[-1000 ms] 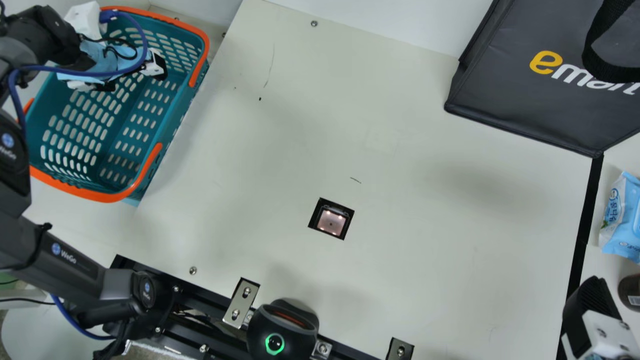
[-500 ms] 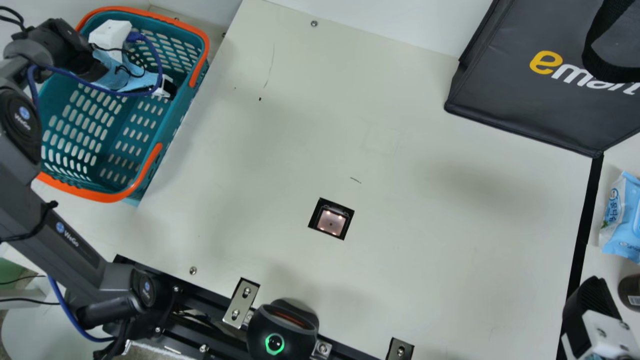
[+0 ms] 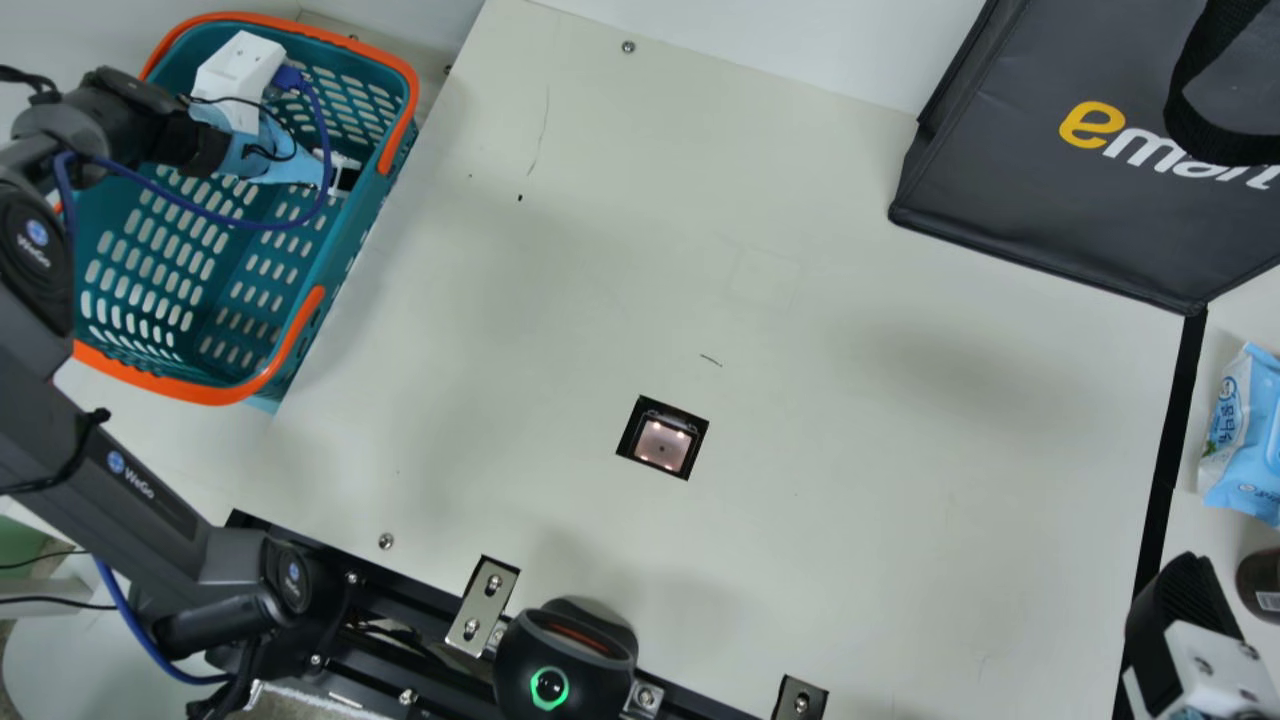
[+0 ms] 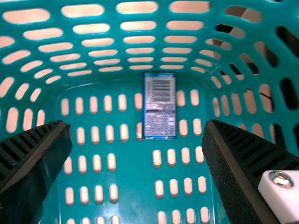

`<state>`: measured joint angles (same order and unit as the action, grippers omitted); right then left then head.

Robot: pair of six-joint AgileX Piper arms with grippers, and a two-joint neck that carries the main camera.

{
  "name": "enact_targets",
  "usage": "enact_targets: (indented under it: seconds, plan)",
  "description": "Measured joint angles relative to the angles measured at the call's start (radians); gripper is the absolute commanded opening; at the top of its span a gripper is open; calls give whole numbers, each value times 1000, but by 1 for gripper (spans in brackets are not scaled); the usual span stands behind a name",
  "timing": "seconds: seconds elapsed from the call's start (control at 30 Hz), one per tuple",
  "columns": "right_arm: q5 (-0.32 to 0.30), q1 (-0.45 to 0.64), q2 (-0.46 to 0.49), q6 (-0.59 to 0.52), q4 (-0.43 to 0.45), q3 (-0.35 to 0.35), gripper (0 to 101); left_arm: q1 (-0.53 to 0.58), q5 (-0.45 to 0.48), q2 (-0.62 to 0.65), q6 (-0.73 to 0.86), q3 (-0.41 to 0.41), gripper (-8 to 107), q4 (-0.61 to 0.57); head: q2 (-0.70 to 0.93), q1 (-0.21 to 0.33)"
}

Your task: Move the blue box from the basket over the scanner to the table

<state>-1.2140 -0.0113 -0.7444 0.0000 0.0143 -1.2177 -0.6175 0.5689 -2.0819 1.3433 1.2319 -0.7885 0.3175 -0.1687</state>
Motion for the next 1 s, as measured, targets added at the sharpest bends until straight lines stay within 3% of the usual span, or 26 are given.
enact_targets:
  seconds: [0.17,0.47,1.0]
  plan:
    - [0,0,0,0,0,0,95,-17,-22,-11,197,-49,90,-154,0,0]
    - [0,0,0,0,0,0,95,-9,-91,-59,414,-102,90,-359,0,0]
    - [-2,0,0,0,0,0,95,32,-204,-132,508,-108,90,-526,0,2]
